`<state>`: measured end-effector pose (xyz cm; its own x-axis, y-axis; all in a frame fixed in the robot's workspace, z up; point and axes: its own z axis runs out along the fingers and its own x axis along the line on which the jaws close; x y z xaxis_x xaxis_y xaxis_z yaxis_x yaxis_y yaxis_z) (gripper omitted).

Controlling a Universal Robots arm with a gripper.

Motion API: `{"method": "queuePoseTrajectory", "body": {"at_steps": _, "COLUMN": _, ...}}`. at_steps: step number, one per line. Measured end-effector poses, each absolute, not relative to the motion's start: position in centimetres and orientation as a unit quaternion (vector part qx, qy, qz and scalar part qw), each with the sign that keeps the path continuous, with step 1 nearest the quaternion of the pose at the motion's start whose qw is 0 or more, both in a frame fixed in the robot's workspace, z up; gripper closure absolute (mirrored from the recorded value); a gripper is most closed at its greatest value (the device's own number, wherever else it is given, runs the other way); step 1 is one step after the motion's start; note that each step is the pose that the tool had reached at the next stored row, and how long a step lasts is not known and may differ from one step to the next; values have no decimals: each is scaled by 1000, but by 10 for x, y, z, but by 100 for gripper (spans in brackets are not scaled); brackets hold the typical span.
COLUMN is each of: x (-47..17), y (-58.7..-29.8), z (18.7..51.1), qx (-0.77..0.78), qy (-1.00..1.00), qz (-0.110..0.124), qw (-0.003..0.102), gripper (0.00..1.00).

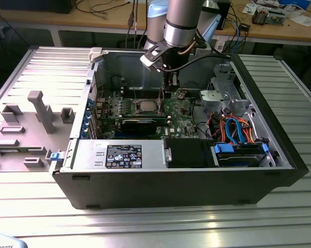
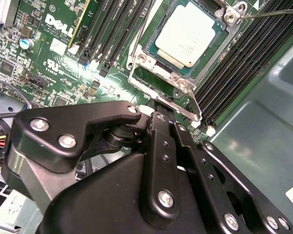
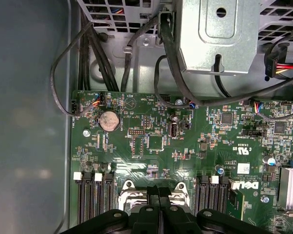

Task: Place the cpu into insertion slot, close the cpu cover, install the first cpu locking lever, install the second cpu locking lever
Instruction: 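Close the cpu cover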

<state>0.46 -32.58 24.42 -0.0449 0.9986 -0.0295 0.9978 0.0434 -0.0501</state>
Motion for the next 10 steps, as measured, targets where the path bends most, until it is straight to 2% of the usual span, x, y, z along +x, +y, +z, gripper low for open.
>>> {"method": "queuePoseTrajectory", "body": {"at_steps": 10, "x": 3, "y": -326, "z": 244, "qx": -691, "qy": -722, "qz": 28, "qw": 7, "gripper": 89}}
